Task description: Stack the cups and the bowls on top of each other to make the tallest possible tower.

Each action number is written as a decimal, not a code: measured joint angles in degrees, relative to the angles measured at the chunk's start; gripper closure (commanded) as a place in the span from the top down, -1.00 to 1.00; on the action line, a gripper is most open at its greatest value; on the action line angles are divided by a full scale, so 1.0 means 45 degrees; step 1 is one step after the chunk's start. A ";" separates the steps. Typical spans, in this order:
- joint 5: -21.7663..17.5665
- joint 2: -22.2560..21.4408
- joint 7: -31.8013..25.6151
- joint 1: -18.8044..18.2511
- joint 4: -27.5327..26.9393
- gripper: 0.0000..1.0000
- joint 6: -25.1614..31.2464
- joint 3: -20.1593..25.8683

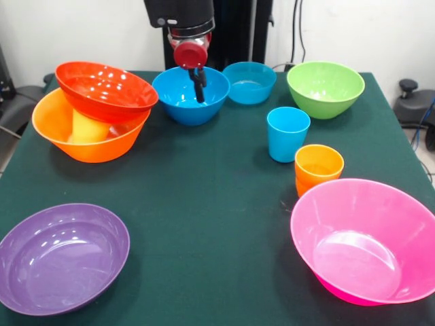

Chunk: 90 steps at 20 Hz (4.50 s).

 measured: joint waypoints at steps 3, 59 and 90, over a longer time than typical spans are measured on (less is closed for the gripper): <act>0.0000 0.0035 0.0000 -0.0048 -0.0083 1.00 0.0000 0.0004; -0.1259 0.1440 -0.0081 -0.0648 -0.0540 1.00 0.0003 -0.0046; -0.1836 0.2297 -0.0081 -0.0489 -0.1363 1.00 -0.0003 -0.1234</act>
